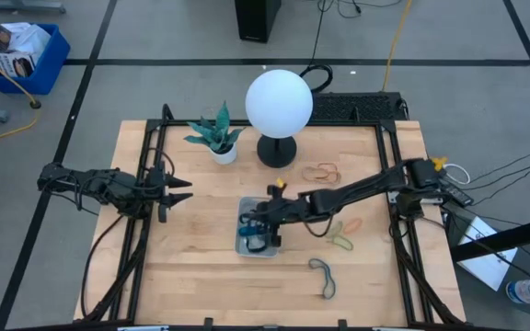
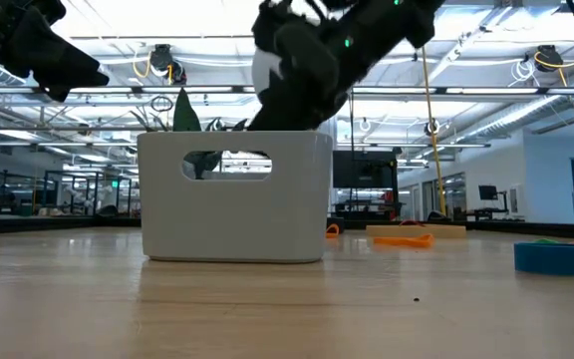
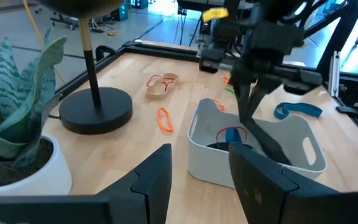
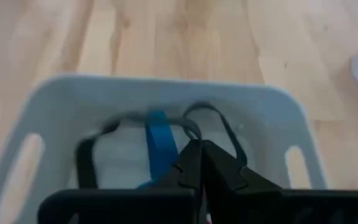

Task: Pick and place rubber bands into bin
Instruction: Put the black rubber band into the gray bin, then put the top orange rubber band into the gray bin

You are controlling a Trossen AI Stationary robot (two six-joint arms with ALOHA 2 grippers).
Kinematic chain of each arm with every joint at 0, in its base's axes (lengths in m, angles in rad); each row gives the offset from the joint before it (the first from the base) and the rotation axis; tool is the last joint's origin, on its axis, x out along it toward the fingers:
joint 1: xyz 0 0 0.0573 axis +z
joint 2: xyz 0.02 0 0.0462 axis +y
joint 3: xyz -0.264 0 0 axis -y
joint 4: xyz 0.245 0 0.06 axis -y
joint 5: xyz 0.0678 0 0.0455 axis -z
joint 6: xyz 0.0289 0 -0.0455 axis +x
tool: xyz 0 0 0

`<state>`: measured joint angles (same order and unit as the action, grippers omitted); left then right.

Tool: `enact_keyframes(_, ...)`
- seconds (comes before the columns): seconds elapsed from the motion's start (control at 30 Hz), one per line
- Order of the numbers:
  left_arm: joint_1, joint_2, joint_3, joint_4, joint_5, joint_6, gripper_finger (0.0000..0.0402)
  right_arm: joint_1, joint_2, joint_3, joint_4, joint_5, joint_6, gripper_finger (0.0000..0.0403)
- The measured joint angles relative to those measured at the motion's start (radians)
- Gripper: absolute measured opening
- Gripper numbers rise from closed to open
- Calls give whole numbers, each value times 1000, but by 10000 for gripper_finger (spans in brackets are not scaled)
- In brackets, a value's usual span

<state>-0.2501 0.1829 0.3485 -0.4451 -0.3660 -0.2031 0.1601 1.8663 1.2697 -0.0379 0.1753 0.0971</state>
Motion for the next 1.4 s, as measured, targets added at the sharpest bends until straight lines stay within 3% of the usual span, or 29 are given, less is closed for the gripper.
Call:
enact_keyframes(0.53,0,0,0,0,-1,26,166,4,42,0,-19,3,1,3)
enact_keyframes(0.93,0,0,0,0,-1,25,166,4,42,0,-16,3,4,35)
enact_keyframes(1.4,0,0,0,0,-1,22,166,4,42,-1,-16,4,4,124)
